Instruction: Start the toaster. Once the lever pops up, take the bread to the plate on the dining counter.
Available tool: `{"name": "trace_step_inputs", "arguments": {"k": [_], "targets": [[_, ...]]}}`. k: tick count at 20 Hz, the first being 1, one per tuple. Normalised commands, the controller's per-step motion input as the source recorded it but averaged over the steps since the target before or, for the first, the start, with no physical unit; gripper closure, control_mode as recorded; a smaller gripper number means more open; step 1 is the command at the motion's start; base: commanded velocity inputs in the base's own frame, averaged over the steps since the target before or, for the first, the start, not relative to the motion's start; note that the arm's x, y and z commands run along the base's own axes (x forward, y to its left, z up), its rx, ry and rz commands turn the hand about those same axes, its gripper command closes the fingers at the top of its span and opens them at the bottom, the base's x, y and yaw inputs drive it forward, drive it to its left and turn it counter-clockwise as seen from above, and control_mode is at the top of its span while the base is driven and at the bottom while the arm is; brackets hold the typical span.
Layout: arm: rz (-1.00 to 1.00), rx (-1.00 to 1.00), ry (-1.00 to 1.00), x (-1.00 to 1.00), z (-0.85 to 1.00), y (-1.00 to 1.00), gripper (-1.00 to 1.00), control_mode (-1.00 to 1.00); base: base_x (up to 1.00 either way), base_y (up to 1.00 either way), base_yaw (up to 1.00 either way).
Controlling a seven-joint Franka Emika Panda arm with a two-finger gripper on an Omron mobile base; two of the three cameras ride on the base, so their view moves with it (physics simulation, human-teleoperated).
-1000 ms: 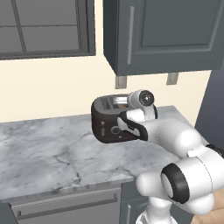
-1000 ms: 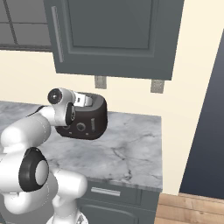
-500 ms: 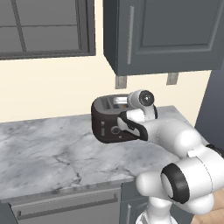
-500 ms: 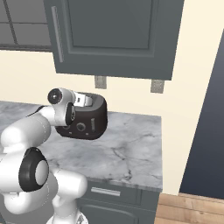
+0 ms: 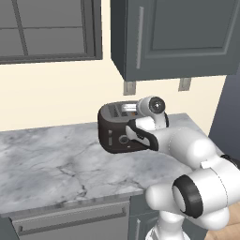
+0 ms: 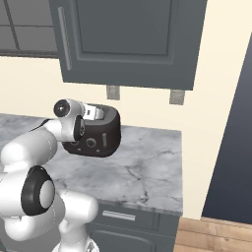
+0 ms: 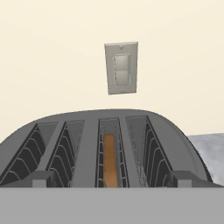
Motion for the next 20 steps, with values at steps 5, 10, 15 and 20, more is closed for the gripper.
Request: {"name": "trace_step_inputs", "arguments": {"k": [5,10,15,20], "targets": [[0.00,0.00,0.00,0.00,0.00,0.00,-1.00,-1.00,0.00,0.00,0.00],[0.00,0.00,0.00,0.00,0.00,0.00,-1.00,-1.00,0.00,0.00,0.00],[0.00,0.00,0.00,0.00,0.00,0.00,-1.00,-1.00,0.00,0.00,0.00],[0.00,0.00,0.00,0.00,0.00,0.00,-1.00,-1.00,0.00,0.00,0.00]]}}
